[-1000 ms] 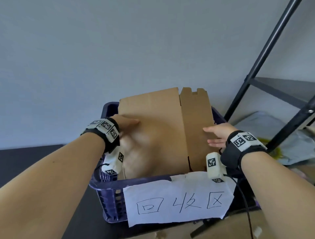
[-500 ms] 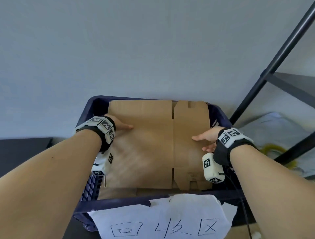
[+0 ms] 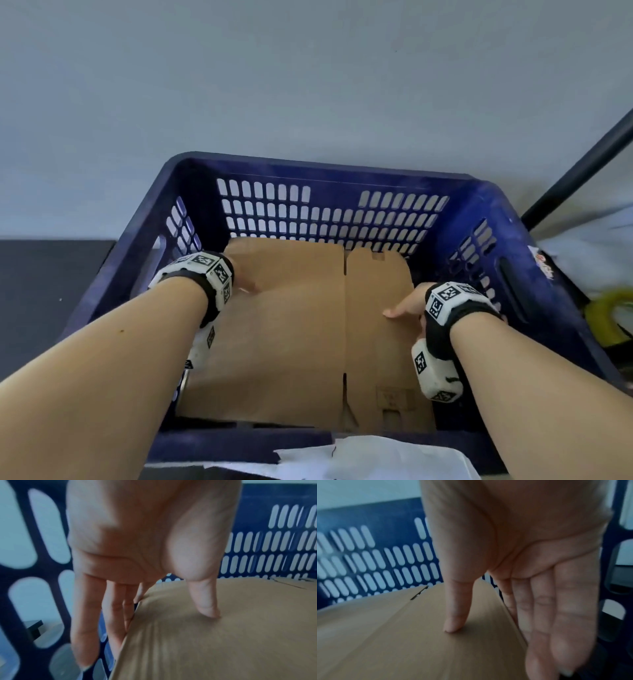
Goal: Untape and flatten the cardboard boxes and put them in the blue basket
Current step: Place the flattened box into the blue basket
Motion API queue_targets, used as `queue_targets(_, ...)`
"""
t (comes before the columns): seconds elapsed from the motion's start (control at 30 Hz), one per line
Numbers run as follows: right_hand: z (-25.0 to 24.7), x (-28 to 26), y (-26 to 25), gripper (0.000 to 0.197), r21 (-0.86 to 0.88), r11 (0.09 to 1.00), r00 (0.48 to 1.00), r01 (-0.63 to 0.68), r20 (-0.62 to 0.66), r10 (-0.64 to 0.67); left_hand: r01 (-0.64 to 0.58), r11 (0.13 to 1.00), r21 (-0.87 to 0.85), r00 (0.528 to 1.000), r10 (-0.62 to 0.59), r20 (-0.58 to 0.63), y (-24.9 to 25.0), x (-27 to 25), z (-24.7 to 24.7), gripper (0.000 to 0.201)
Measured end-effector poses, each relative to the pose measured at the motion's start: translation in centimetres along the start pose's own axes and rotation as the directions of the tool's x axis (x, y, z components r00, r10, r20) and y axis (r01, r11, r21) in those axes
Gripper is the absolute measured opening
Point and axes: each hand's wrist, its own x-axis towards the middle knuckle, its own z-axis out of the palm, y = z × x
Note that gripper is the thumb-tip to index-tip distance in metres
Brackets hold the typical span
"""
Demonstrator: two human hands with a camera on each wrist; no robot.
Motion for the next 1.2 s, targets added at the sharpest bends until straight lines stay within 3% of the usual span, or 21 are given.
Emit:
queue_targets(0.03, 0.0, 0.4, -0.1, 0.082, -0.066, 0.998, 1.0, -0.002, -0.017, 0.001, -0.03, 0.999, -0.012, 0.999, 0.03, -0.02, 0.4, -0.2, 0.2, 0.038)
queue_targets(0.1, -0.1, 1.1, -0.5, 0.09, -0.184, 0.982, 0.991, 0.029, -0.124, -0.053, -0.033, 0.999, 0.022, 0.999, 0.034, -0.017, 0.4, 0.6, 1.3, 0.066)
queue_targets(0.2, 0.3, 2.0, -1.6, 0.102, -0.272, 0.941, 0.935, 0.201, -0.235, -0.267, -0.044, 0.997, -0.063, 0.994, 0.038, -0.105, 0.4, 2.2, 1.6, 0.097)
queue_targets(0.3, 1.4, 2.5, -3.9, 0.111, -0.428, 0.836, 0.898, 0.343, -0.111, -0.426, -0.244, 0.97, -0.004, 0.952, 0.239, -0.193, 1.0, 2.7, 1.0, 0.112)
queue_targets(0.43, 3.0, 2.9, -6.5, 0.126, -0.59, 0.736, 0.92, 0.332, 0.032, -0.39, -0.326, 0.933, 0.151, 0.933, 0.344, -0.108, 2.8, 3.2, 0.7, 0.125)
queue_targets(0.57, 4.8, 3.6, -7.9, 0.142, -0.652, 0.717, 0.948, 0.248, 0.01, -0.319, -0.279, 0.911, 0.305, 0.937, 0.328, -0.122, 4.1, 3.4, 1.4, 0.127)
queue_targets(0.7, 5.2, 3.6, -8.9, 0.145, -0.657, 0.724, 0.963, 0.212, 0.012, -0.271, -0.292, 0.866, 0.405, 0.918, 0.372, -0.134, 5.2, 3.2, 1.2, 0.119)
queue_targets(0.8, 5.0, 3.5, -9.0, 0.143, -0.652, 0.73, 0.966, 0.206, 0.016, -0.259, -0.333, 0.887, 0.32, 0.928, 0.369, -0.057, 5.2, 4.2, 1.2, 0.114)
queue_targets(1.0, 5.8, 4.0, -9.6, 0.134, -0.552, 0.818, 0.981, 0.163, 0.001, -0.195, -0.391, 0.899, 0.198, 0.916, 0.401, -0.013, 4.4, 5.6, 2.3, 0.146)
queue_targets(1.2, 6.4, 4.5, -9.8, 0.129, -0.526, 0.836, 0.981, 0.155, -0.017, -0.192, -0.357, 0.918, 0.175, 0.934, 0.355, 0.04, 5.1, 6.2, 2.7, 0.155)
